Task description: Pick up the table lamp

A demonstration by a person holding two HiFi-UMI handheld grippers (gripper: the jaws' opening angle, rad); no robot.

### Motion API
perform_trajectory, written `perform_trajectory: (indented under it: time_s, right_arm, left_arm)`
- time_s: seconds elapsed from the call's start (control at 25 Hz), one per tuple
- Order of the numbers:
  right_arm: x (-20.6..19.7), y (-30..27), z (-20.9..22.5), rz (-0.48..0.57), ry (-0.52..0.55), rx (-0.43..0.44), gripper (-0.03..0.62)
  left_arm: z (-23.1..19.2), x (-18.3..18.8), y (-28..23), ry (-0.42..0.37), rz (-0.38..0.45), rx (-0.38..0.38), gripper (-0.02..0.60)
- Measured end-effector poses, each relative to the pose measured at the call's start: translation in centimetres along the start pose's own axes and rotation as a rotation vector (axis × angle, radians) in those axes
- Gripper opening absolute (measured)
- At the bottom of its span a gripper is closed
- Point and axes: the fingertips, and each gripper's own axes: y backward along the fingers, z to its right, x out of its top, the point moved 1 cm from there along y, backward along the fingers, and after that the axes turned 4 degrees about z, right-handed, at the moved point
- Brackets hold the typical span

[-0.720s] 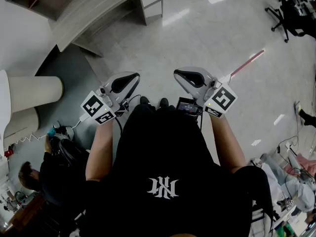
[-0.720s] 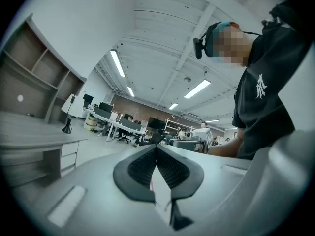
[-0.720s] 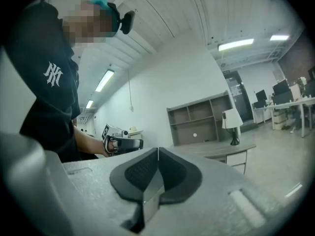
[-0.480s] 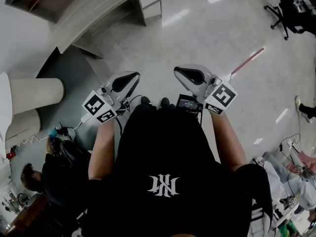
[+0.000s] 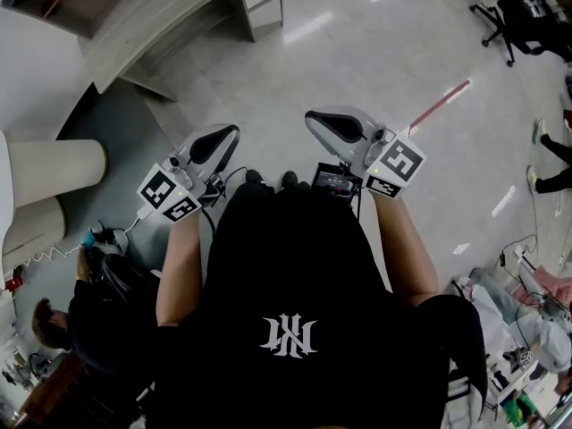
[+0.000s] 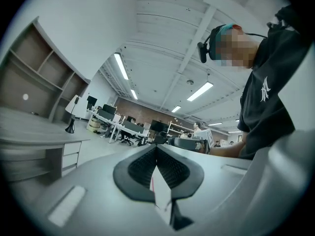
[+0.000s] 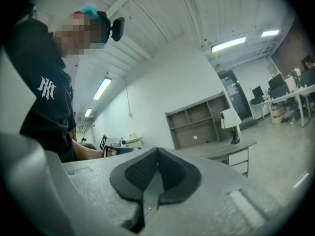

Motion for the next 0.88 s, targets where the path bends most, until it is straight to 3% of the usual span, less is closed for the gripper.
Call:
perform_trajectory:
  time_s: [0.32, 0.88]
  right_arm:
    - [0.6, 0.7, -0.5, 0.023, 0.01, -0.006, -0.002]
    - [1.1, 2.4, -1.1, 0.043, -0.002, -0.019, -0.002]
  left_arm:
    - [0.8, 0.9, 0.1, -0.022, 0.013, -0.004, -0.011]
    - [2.0, 0.6, 0.5, 0.01, 0.013, 0.015, -0.011]
